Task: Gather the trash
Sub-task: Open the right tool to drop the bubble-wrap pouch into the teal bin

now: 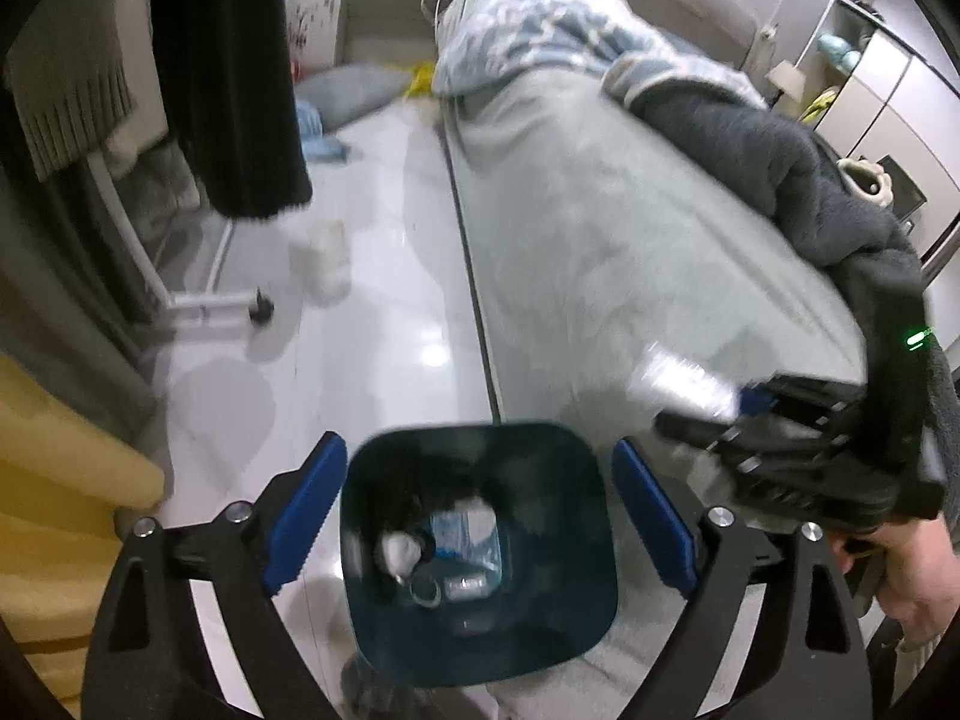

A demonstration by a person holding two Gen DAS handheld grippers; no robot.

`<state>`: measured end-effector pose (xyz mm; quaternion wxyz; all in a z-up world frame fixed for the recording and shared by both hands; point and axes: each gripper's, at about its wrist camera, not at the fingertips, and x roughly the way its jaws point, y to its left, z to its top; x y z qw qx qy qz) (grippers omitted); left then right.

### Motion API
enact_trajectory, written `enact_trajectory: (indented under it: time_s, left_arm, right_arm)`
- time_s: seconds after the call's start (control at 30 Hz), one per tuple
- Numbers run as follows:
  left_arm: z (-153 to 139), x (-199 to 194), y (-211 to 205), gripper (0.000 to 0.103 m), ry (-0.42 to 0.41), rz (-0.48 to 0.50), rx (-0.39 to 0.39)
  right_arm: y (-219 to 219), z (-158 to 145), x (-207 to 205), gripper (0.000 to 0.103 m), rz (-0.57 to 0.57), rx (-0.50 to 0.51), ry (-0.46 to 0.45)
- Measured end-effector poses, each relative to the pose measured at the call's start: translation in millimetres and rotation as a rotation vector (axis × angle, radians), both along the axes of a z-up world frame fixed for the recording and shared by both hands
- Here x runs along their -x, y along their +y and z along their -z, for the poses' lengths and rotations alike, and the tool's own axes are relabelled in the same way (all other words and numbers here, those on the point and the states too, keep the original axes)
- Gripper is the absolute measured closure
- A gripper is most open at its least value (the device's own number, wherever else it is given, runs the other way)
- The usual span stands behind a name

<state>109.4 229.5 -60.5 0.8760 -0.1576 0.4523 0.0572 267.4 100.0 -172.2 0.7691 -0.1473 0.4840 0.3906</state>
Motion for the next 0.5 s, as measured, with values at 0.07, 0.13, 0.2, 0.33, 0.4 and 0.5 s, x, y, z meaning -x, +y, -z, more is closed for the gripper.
enact_trajectory:
  time_s: [0.07,0.13,0.2,0.33,0.4,0.5]
  left_arm:
    - [-9.8,2.6,-2.3,0.009,-0.039,0.002,-0.026]
    - [-21.1,4.9,-5.5,0.009,-0.089,0.000,-0.056]
    - [-31.8,7.8,-6.8,0.008,-0.137,-0.008,-0.066]
    - [-48.3,12.7,-7.2,0.007,-0.215,-0.025,-0.064]
    - [-56.9,15.9,-10.2,0.006,-0.254,-0.037,-0.107]
    - [-66.6,18.6,-13.4,0.006,-0.276,-0.043,-0.137]
  right_arm:
    - [1.5,5.2,0.4,0.062,-0.006,0.012,0.004]
    - [3.9,11.2,0.9,0.062,-0.013,0.024,0.013]
    - [5.8,17.3,3.7,0.061,-0.022,0.040,0.015]
    - [14.6,19.7,11.3,0.061,-0.048,0.053,0.018]
    - [19.5,18.8,15.5,0.060,-0.061,0.055,0.022]
    - [24.0,21.8,25.6,0.053,-0.086,0.067,0.024]
